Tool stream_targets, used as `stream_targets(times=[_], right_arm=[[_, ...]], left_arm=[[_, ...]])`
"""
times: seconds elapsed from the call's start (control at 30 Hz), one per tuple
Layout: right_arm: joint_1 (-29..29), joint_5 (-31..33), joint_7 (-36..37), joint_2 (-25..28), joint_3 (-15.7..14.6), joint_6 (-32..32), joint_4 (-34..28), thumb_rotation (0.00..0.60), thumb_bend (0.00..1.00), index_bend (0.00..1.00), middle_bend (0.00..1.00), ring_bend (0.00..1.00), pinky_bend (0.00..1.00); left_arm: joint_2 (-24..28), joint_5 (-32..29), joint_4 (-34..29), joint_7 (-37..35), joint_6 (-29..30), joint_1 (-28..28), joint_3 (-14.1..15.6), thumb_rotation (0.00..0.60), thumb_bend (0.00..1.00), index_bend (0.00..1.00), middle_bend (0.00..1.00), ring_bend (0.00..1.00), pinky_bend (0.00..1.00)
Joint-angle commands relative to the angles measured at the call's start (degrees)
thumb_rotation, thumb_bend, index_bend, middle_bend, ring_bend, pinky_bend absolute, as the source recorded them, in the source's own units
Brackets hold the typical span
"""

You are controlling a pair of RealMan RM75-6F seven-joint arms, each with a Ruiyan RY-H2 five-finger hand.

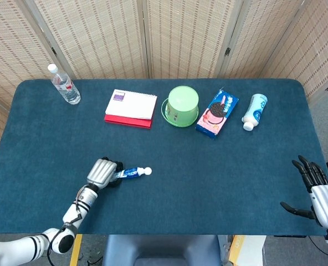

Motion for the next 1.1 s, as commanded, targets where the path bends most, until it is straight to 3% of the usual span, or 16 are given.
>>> stream_targets(times=[0.03,0.2,0.43,0.87,1.1], right_arm=[[0.2,-0.3,0.0,0.1,0.0,-0.1,-0.1,0.579,0.0,0.0,0.0,0.0,0.0],[2.0,-2.1,-0.6,0.4,0.4,-1.3,-1.1,0.578,0.0,0.0,0.0,0.0,0.0],[6.9,-4.6,-2.2,0.6,1.7,-5.8,-3.9,0.578,0.0,0.0,0.0,0.0,0.0],[18.9,-5.7,-6.7,-1.5,6.4,-17.1,-10.1,0.578,0.0,0.0,0.0,0.0,0.0],[23.4,-3.9,-9.7,-5.1,8.7,-20.1,-11.5,0.578,0.0,0.0,0.0,0.0,0.0]], left_arm=[[1.2,4.0,0.5,-3.9,0.6,0.0,1.2,0.6,0.48,0.67,0.7,0.62,0.47],[4.1,13.1,0.9,-11.8,4.7,0.2,3.4,0.6,0.49,0.7,0.73,0.64,0.5],[9.8,20.8,-3.2,-20.3,8.9,-1.2,3.7,0.6,0.49,0.7,0.73,0.65,0.51],[16.0,23.4,-14.4,-26.6,8.6,-5.0,1.1,0.6,0.49,0.7,0.74,0.66,0.52],[18.1,22.9,-20.1,-29.9,7.4,-6.2,0.2,0.6,0.49,0.7,0.74,0.66,0.52]])
